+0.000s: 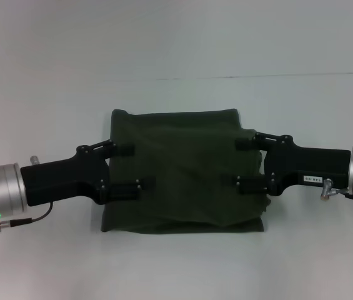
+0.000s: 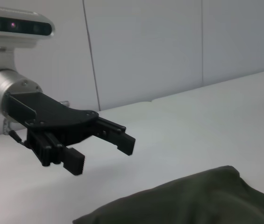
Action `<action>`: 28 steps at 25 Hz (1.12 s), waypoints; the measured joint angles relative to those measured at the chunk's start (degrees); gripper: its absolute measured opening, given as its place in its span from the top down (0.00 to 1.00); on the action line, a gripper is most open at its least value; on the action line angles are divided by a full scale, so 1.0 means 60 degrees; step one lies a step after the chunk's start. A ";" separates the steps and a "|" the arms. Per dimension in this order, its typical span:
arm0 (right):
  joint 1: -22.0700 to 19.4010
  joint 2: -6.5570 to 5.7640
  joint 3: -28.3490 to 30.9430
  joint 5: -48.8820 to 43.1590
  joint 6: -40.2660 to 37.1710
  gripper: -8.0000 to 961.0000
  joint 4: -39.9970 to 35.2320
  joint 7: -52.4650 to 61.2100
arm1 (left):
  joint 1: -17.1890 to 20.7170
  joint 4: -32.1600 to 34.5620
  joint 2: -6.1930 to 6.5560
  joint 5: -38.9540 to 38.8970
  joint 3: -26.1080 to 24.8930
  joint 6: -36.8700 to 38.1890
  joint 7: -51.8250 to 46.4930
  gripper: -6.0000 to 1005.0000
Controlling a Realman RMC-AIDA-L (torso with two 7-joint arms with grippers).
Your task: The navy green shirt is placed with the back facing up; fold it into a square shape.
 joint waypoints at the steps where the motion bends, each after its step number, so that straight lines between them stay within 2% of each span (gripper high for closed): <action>1: -0.0005 0.0002 0.0003 0.0001 -0.0032 0.05 0.0019 -0.0009 | 0.0000 0.0000 0.0000 0.0000 0.0000 0.0000 0.0000 0.10; 28: -0.0016 -0.0033 -0.0028 0.0010 -0.0300 0.05 0.0165 -0.0056 | -0.0065 0.0043 0.0019 0.0562 0.0145 0.0112 0.0215 0.10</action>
